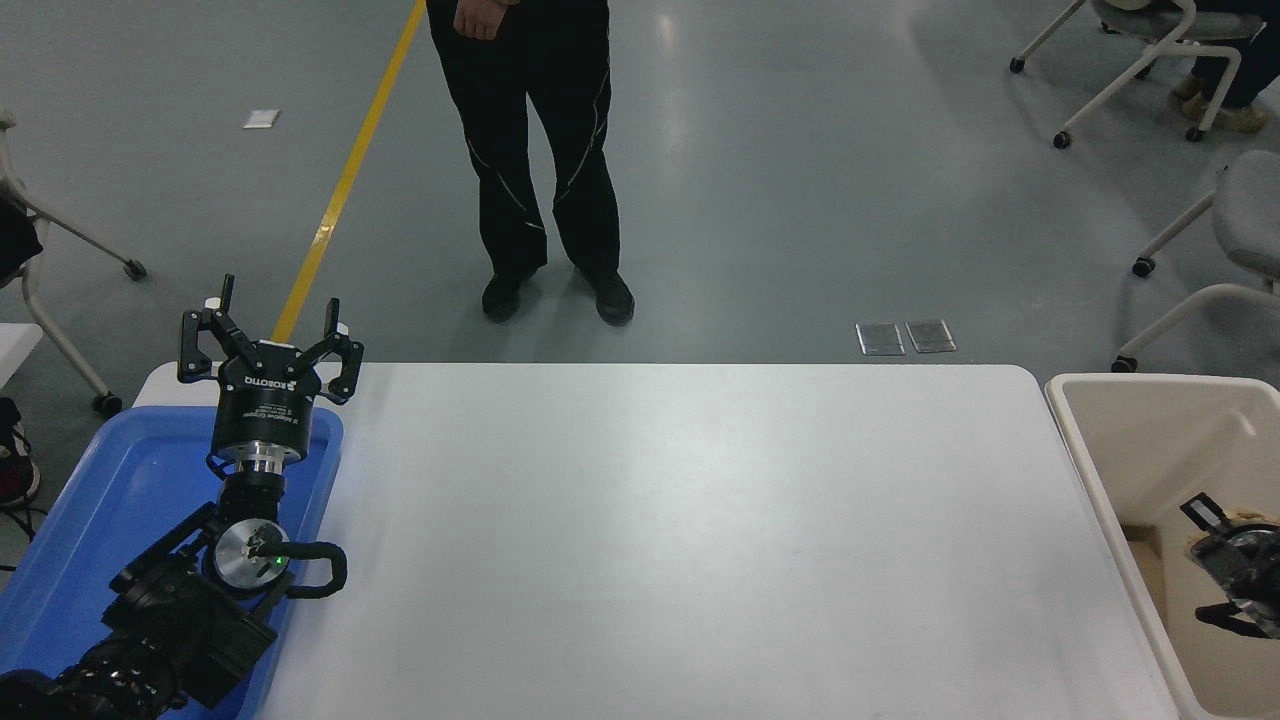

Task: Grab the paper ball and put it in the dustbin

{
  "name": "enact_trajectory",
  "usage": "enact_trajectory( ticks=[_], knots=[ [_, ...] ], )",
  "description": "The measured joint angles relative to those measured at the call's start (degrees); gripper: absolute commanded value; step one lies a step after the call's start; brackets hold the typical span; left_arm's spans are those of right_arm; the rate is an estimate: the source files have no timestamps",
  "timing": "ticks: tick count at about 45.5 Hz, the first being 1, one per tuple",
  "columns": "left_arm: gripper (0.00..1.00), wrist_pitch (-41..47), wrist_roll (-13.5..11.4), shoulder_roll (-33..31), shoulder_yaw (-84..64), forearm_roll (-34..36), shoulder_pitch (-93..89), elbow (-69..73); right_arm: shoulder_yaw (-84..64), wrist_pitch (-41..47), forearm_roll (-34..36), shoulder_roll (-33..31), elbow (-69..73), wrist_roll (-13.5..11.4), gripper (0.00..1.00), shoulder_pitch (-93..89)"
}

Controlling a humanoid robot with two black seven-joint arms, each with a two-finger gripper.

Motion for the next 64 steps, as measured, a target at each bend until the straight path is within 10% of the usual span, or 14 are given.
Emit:
enact_trajectory(
  ticks=[37, 64],
  knots=[
    [0.99, 0.0, 0.04, 0.0, 0.0, 0.02, 0.09, -0.04, -0.62, 1.57, 1.89, -0.18, 3.9, 0.52, 1.0, 1.81],
    [0.99, -0.09, 0.04, -0.07, 0.02, 0.08, 0.0, -0.06, -24.88, 15.97, 1.15, -17.05, 46.32, 0.62, 1.0, 39.41]
  ],
)
